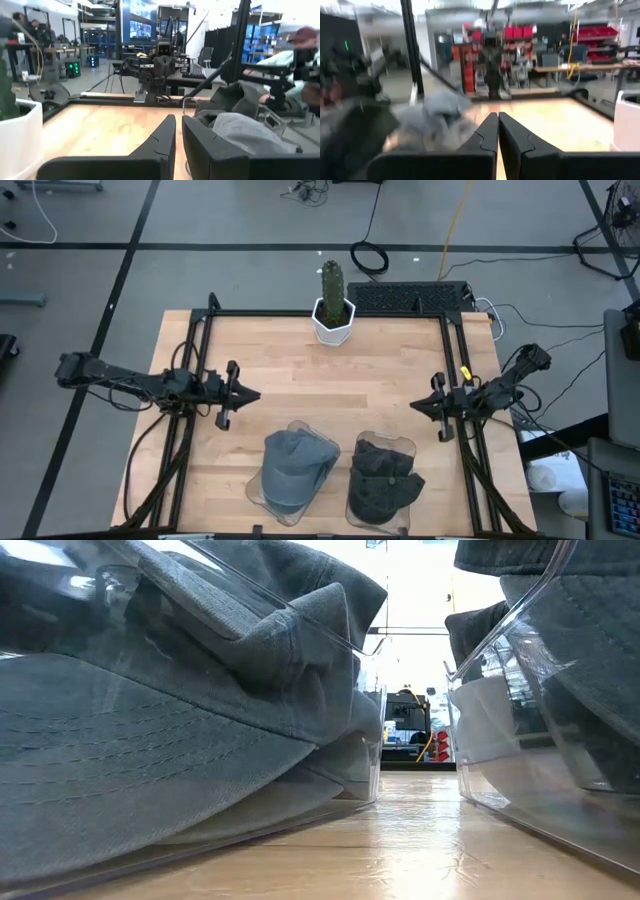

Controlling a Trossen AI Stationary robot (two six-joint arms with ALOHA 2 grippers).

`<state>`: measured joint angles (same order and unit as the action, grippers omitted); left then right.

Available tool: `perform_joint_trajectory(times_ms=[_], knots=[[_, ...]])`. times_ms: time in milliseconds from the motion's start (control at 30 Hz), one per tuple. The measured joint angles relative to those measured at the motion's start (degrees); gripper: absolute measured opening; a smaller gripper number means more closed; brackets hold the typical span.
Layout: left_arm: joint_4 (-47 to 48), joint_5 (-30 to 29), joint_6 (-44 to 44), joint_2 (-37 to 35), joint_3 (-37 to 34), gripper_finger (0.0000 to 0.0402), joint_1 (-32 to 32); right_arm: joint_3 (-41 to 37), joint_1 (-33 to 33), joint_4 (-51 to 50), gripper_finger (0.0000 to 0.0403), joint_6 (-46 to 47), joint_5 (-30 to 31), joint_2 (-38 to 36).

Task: Pick & Place hat
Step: Return to Home Position

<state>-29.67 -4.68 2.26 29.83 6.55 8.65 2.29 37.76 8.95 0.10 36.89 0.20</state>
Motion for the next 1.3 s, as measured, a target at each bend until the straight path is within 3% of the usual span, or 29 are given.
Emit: perform_joint_trajectory(times_ms=[133, 333, 467, 700, 967, 1300], knots=[[2.9, 0.6, 2.9, -1.9, -0.4, 0.0037, 0.0, -1.2, -1.6, 0.0, 0.0001, 1.2, -3.2, 0.0], [7.3, 7.2, 4.0, -3.0, -0.4, 0.0037, -0.9, -1.3, -5.4, -0.1, 0.0, 2.2, -8.6, -0.1], [7.2, 10.6, 3.2, -3.0, -0.4, 0.0037, -2.3, -1.3, -9.1, 0.0, 0.0, 2.2, -8.7, 0.0], [8.6, 11.6, 4.3, -3.0, -0.4, 0.0037, -5.2, -0.4, -17.9, -0.9, 0.0, -0.9, -9.5, 0.0], [8.5, 16.2, 6.1, -3.0, -0.4, 0.0037, -7.2, 3.7, -31.9, -2.2, 0.0, 1.6, -37.2, -0.1], [8.4, 15.4, 3.8, -2.8, -0.4, 0.0037, -9.7, 0.7, -46.7, -2.7, 0.0, 4.4, -51.5, 0.2]])
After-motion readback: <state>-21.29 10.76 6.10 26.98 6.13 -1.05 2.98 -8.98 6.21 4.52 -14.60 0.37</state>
